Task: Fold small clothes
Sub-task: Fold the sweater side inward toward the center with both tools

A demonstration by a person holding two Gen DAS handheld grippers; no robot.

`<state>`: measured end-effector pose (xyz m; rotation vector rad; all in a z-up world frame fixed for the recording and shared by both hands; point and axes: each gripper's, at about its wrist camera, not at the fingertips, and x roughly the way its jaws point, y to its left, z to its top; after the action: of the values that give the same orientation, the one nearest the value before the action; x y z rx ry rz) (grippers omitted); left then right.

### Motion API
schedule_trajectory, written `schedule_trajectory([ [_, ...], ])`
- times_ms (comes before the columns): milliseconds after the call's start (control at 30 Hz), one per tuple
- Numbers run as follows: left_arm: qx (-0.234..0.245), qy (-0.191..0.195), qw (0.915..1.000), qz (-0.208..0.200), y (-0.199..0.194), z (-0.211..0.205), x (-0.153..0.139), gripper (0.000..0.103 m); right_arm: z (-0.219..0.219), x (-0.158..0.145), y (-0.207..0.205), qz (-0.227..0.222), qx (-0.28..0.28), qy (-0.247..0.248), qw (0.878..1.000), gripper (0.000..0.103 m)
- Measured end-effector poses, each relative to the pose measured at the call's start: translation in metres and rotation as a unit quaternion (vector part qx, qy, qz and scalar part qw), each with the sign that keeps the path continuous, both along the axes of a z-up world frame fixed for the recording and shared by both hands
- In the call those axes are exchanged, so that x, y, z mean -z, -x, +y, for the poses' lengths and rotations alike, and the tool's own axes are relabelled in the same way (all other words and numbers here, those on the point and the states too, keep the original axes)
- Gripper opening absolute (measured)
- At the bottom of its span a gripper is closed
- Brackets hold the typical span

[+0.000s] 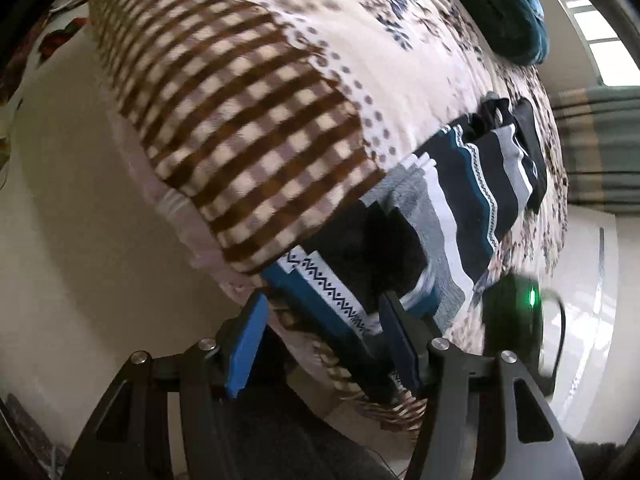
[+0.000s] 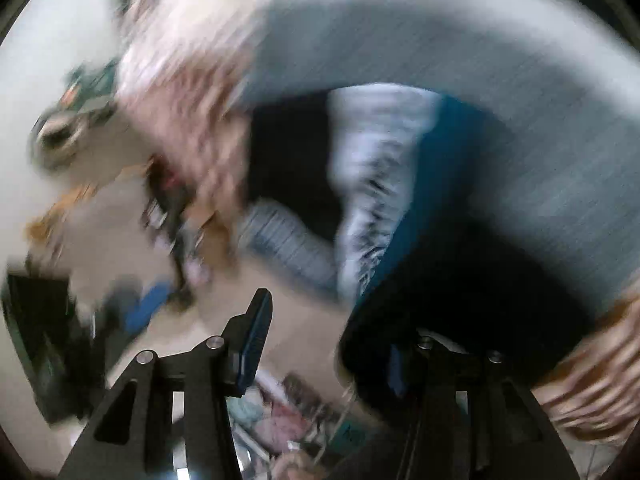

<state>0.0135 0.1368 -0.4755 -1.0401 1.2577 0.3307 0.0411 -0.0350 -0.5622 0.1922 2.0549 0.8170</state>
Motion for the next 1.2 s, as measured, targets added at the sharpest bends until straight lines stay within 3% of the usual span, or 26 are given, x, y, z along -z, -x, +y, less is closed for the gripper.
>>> schedule_trajectory([
  [133,0.002,-0.003,0.9999,-0.015,-0.007,-0.001,-0.002,0.055,0.005,-0.020,0.045,0.021,-0.083,-0.044,0.995,0.052],
  [233,0.013,0.000,0.9995,-0.028,-0.019,-0.008,0.003,0.055,-0.023,-0.040,0.048,0.004,-0.084,-0.063,0.994,0.053],
  [400,0.059,-0.015,0.9980,-0.017,-0.055,-0.027,0.029,0.055,-0.120,-0.048,0.017,-0.040,0.043,0.003,0.998,0.053],
  [533,0.113,-0.062,0.9911,0.031,-0.077,-0.037,0.065,0.054,-0.182,-0.026,-0.004,-0.019,0.136,0.049,0.989,0.053],
  [567,0.127,-0.076,0.9881,0.040,-0.080,-0.038,0.073,0.051,-0.190,-0.018,-0.003,-0.013,0.149,0.055,0.987,0.053],
  [600,0.137,-0.090,0.9856,0.040,-0.081,-0.040,0.076,0.042,-0.192,-0.011,-0.008,-0.008,0.155,0.062,0.986,0.053],
  [633,0.149,-0.099,0.9830,0.040,-0.082,-0.041,0.079,0.015,-0.192,-0.003,-0.005,-0.004,0.157,0.068,0.985,0.053],
  [667,0.155,-0.098,0.9824,0.035,-0.082,-0.041,0.081,0.005,-0.195,0.002,-0.005,-0.001,0.158,0.070,0.985,0.053],
  [700,0.158,-0.101,0.9819,0.029,-0.080,-0.041,0.080,0.005,-0.185,0.011,-0.005,0.003,0.162,0.067,0.985,0.053],
  [733,0.160,-0.103,0.9814,0.025,-0.079,-0.041,0.079,0.005,-0.181,0.013,-0.003,0.002,0.161,0.064,0.985,0.051],
  [800,0.165,-0.096,0.9813,0.026,-0.077,-0.039,0.083,0.005,-0.168,0.013,0.001,-0.022,0.155,0.062,0.986,0.018],
  [833,0.165,-0.088,0.9819,0.027,-0.076,-0.037,0.084,0.005,-0.162,0.013,0.003,-0.038,0.148,0.076,0.985,0.009],
  [867,0.167,-0.080,0.9824,0.026,-0.074,-0.035,0.082,0.006,-0.156,0.017,0.005,-0.042,0.141,0.095,0.985,0.009],
  [1000,0.205,-0.058,0.9767,0.026,-0.082,-0.032,0.049,0.013,-0.145,0.007,0.001,-0.035,0.130,0.129,0.983,0.010],
  [1033,0.214,-0.054,0.9751,0.021,-0.088,-0.032,0.034,0.023,-0.140,-0.006,-0.005,-0.039,0.122,0.125,0.984,0.012],
  [1067,0.223,-0.046,0.9738,-0.002,-0.096,-0.031,0.013,0.039,-0.138,-0.021,-0.012,-0.045,0.124,0.119,0.984,0.021],
  [1100,0.226,-0.039,0.9731,-0.023,-0.104,-0.029,-0.002,0.048,-0.136,-0.032,-0.017,-0.049,0.129,0.115,0.984,0.029],
  [1133,0.227,-0.035,0.9721,-0.045,-0.117,-0.027,-0.019,0.061,-0.140,-0.050,-0.027,-0.058,0.146,0.108,0.982,0.043],
  [1200,0.230,-0.026,0.9684,-0.093,-0.152,-0.021,-0.049,0.063,-0.150,-0.079,-0.050,-0.077,0.182,0.104,0.975,0.047],
])
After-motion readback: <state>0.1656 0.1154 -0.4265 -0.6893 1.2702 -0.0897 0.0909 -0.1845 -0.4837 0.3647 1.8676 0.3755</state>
